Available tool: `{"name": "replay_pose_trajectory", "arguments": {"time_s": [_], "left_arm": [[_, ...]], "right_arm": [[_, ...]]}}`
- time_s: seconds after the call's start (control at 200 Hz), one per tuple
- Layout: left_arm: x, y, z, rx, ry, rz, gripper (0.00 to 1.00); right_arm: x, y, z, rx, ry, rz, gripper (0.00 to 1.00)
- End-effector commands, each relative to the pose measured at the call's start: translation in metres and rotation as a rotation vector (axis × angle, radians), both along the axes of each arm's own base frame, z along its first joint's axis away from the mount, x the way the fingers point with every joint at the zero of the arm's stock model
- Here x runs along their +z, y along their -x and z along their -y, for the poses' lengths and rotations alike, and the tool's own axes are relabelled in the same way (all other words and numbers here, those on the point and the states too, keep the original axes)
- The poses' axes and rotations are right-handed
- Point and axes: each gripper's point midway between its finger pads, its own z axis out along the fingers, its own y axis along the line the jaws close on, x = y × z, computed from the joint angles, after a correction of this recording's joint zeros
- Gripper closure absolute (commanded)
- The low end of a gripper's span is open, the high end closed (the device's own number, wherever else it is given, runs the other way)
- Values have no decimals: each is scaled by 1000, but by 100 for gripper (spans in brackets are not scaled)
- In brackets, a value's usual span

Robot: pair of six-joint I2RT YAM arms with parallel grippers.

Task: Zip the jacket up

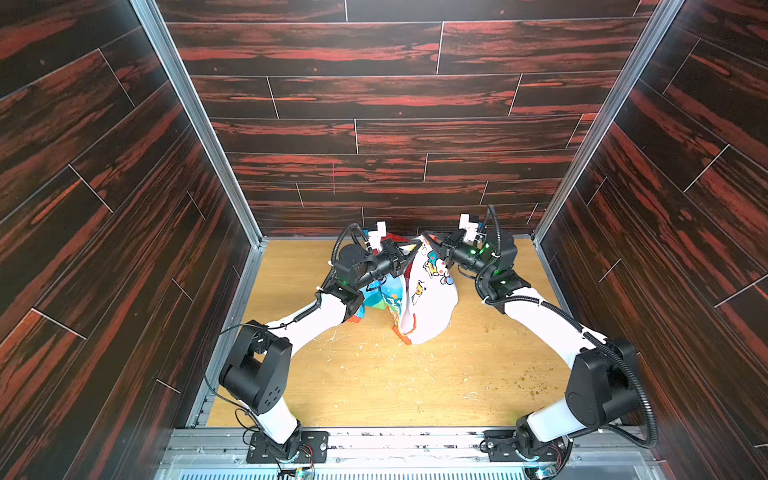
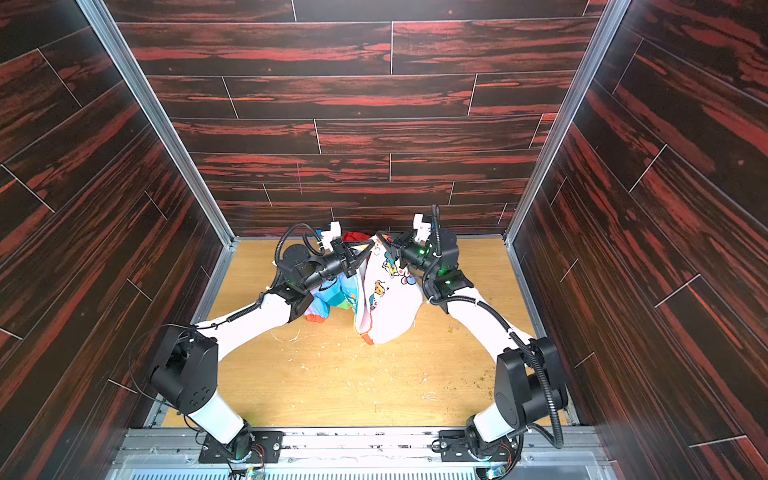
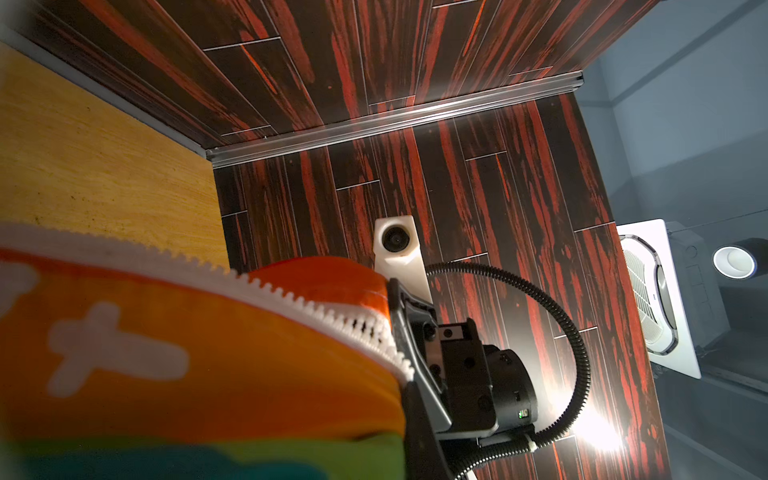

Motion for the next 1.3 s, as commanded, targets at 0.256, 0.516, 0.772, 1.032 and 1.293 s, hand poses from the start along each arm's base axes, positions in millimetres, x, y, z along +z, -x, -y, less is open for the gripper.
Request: {"name": "replay_pose_trajectory", "arguments": {"time_s": [0.256,0.516,0.772,1.032,1.293], "left_arm": [[4,35,17,-149,-7,8,100],[2,37,13,-162,-2,-30,100],[2,43,10,-169,-24,-48,100],[-15,52,12,-216,-70,-154,100],[-38,70,14,-315,-130,-329,100]], "right_arm": [[-4,6,4,54,43,28,89],[-42,40,24,105,154,-49,52],[-67,92,52,129,293,-76,37],[-79,132,72,221,598,-28,41],[-43,148,65,290,949,192,48]]}}
